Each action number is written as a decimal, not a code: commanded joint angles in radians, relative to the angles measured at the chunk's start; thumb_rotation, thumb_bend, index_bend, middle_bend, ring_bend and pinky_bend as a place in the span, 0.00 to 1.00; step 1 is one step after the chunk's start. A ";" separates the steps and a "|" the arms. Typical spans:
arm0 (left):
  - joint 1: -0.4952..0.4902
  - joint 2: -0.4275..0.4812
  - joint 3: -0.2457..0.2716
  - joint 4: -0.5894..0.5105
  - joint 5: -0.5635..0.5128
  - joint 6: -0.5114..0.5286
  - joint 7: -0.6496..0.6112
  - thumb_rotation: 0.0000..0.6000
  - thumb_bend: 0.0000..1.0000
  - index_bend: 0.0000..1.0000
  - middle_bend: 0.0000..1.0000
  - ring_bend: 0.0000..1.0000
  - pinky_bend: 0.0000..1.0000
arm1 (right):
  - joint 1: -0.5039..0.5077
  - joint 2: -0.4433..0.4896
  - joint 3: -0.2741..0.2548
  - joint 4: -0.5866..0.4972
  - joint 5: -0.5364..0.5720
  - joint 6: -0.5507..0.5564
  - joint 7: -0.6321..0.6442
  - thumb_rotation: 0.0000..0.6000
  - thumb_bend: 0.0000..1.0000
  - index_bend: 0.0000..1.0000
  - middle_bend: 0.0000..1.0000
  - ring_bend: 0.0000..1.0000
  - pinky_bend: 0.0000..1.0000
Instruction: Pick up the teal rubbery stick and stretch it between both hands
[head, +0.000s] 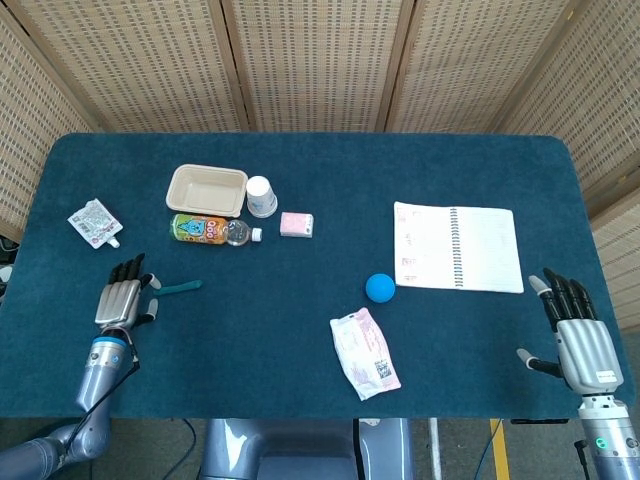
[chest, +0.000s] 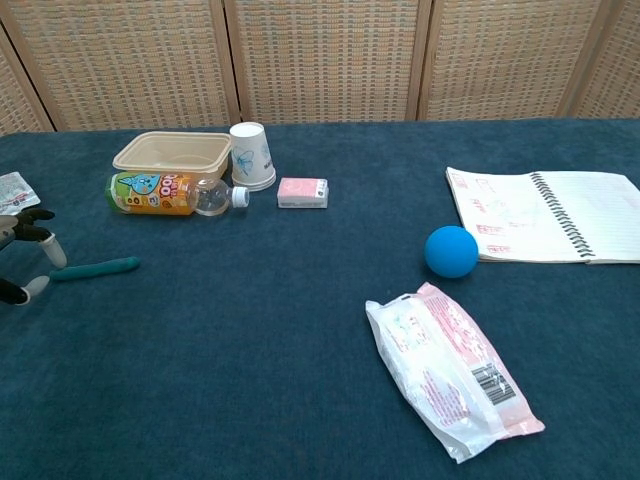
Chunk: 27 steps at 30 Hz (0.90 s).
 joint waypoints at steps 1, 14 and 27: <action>-0.001 -0.009 -0.001 0.015 0.008 0.001 -0.012 1.00 0.49 0.41 0.00 0.00 0.00 | 0.000 -0.001 0.000 0.001 0.001 -0.001 0.000 1.00 0.00 0.00 0.00 0.00 0.00; -0.007 -0.037 -0.005 0.063 0.014 -0.021 -0.036 1.00 0.49 0.42 0.00 0.00 0.00 | 0.004 -0.003 0.000 0.004 0.006 -0.009 0.001 1.00 0.00 0.00 0.00 0.00 0.00; -0.032 -0.085 -0.028 0.118 0.018 -0.011 -0.012 1.00 0.47 0.47 0.00 0.00 0.00 | 0.008 -0.004 0.003 0.012 0.018 -0.019 0.020 1.00 0.00 0.00 0.00 0.00 0.00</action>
